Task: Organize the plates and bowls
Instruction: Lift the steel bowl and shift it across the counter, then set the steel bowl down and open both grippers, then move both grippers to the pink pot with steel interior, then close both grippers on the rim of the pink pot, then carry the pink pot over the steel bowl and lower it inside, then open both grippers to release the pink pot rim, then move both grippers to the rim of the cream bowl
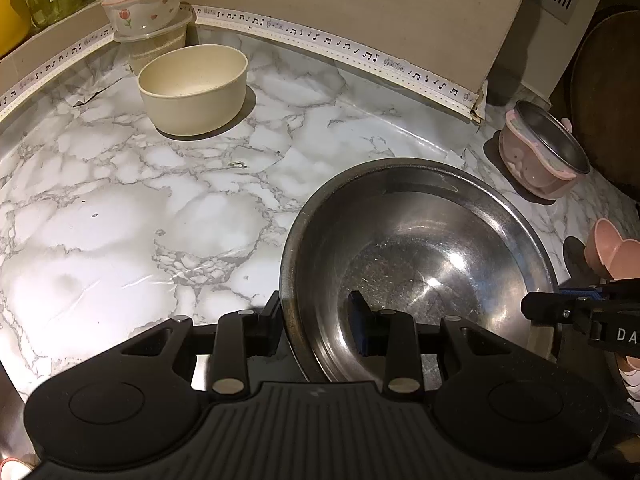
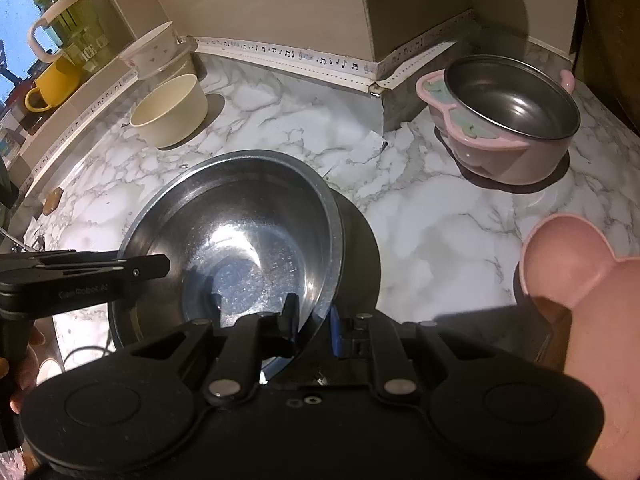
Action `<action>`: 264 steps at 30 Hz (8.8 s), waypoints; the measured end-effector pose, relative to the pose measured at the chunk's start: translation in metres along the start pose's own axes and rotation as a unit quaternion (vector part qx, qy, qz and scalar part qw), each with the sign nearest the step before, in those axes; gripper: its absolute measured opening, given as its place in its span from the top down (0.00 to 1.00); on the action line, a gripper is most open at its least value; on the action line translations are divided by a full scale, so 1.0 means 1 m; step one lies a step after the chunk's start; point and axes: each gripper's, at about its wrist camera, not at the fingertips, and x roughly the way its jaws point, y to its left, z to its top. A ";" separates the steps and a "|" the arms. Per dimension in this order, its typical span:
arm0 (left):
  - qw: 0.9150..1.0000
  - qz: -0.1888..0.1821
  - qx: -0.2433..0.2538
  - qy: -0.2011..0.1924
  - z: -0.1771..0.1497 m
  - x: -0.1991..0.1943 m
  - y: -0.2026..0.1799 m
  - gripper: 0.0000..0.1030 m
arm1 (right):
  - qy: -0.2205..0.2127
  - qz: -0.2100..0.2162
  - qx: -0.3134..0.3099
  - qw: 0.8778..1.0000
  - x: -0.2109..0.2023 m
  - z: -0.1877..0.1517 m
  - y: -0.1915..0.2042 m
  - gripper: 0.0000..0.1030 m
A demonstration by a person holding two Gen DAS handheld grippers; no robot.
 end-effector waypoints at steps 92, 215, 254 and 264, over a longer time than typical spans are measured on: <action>0.997 -0.029 0.073 0.002 0.126 0.098 -0.228 0.41 | -0.006 -0.073 0.086 0.994 0.009 0.128 -0.201 0.67; 0.996 0.018 0.080 0.024 0.011 -0.036 -0.033 0.60 | 0.034 -0.010 -0.022 0.999 -0.009 0.033 0.038 0.78; 0.996 0.039 0.019 -0.072 0.080 -0.087 0.037 0.24 | -0.035 0.025 -0.099 0.994 -0.027 0.124 0.098 0.34; 0.996 0.058 -0.022 -0.064 0.107 -0.062 0.071 0.23 | -0.029 0.029 -0.105 0.994 0.015 0.161 0.119 0.19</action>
